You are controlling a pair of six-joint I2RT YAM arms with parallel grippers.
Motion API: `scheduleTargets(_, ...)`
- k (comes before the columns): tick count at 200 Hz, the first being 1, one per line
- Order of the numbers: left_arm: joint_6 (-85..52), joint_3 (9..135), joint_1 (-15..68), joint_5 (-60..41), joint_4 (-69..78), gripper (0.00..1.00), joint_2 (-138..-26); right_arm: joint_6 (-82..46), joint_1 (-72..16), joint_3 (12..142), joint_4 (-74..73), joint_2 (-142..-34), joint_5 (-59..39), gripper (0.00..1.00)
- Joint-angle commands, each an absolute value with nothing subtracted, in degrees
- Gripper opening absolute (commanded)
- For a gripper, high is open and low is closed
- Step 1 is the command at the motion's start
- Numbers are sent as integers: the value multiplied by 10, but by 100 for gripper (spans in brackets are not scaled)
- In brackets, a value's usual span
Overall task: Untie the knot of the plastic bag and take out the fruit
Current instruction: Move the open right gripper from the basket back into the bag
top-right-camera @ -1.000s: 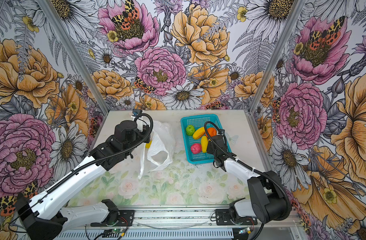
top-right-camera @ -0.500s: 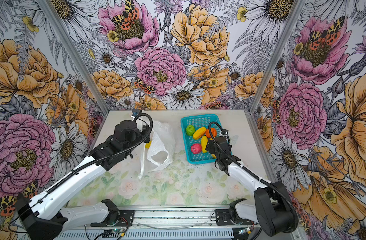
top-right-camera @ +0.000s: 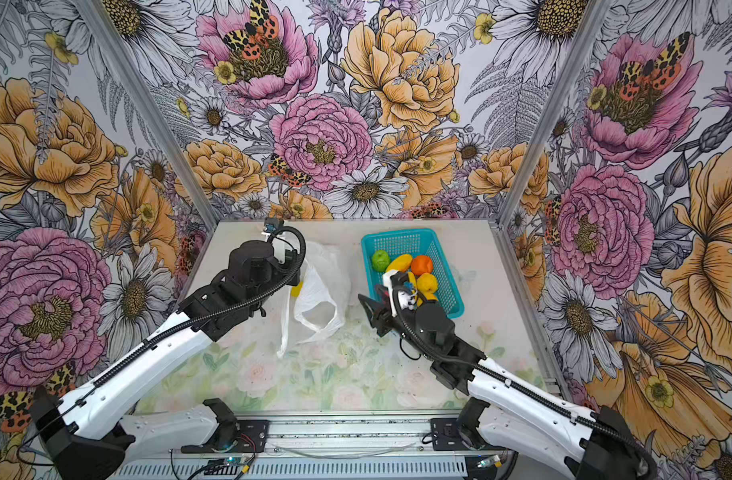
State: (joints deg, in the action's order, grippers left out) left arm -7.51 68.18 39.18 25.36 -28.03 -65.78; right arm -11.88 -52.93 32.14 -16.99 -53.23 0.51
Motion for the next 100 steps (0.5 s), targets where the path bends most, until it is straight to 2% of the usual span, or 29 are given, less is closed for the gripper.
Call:
scheduleTargets(1,-80,677,387,244,-271,0,-649,52,-630,341,-203,-595,-48,52)
scheduleTargets(26,-80,675,386,244,-271,0,-644,126,-696,361,-220,-692,-25,47)
scheduleTargets(44,-81,674,386,242,-271,0,-643,131,-694,389,-223,-761,-3,37)
scheduleTargets(68,-82,674,388,239,-271,0,-642,143,-684,431,-219,-845,32,35)
scheduleTargets(100,-83,675,388,238,-272,0,-642,157,-670,504,-188,-964,76,26)
